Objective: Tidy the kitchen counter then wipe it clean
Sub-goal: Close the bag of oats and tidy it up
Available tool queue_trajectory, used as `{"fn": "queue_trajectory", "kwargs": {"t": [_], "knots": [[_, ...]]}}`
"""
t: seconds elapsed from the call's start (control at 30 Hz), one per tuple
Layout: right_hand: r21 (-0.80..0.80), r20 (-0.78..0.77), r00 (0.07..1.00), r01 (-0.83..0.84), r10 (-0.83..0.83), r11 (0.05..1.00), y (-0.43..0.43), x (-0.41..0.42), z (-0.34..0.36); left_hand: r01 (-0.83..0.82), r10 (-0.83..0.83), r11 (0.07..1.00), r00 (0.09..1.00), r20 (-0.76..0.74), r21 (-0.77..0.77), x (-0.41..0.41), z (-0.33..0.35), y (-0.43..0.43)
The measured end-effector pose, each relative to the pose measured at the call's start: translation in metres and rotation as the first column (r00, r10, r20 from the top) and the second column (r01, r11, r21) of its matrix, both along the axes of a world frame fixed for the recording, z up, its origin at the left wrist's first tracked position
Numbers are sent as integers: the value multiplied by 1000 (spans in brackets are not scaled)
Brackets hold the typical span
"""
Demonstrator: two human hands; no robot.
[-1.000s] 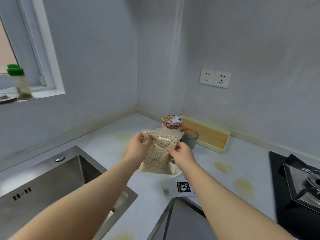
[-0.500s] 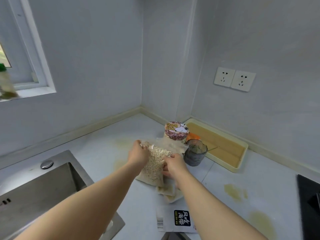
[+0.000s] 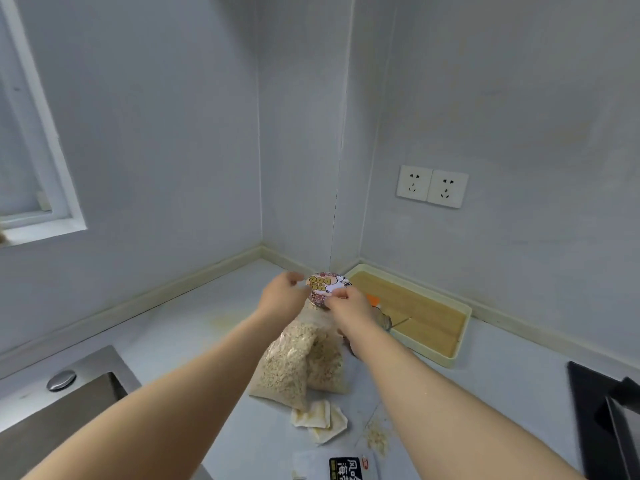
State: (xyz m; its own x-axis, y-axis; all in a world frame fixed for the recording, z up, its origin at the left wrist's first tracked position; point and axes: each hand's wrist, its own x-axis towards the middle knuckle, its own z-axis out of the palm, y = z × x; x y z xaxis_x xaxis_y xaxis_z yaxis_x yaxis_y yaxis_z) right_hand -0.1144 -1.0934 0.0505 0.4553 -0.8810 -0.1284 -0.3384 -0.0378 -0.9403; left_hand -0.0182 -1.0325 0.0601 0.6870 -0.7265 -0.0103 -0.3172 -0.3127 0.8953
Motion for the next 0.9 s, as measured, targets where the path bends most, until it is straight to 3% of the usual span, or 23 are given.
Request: {"fn": "queue_trajectory", "kwargs": {"t": [0.33, 0.5, 0.6, 0.73, 0.9], "knots": [[-401, 148, 989, 48, 12, 915, -16, -27, 174, 147, -100, 935, 983, 156, -324, -26, 165, -11], [-646, 155, 988, 95, 9, 758, -18, -55, 266, 201, -90, 878, 961, 261, -435, -49, 252, -12], [-759, 177, 984, 135, 2, 637, -16, -74, 326, 215, -71, 798, 961, 267, -563, -66, 315, -11], [-831, 141, 990, 136, -33, 539, -4, -96, 370, 234, -43, 748, 951, 307, -622, -78, 363, -9], [-910, 122, 986, 157, -113, 384, 2, -120, 402, 219, -50, 676, 966, 252, -704, -88, 388, -12]]}}
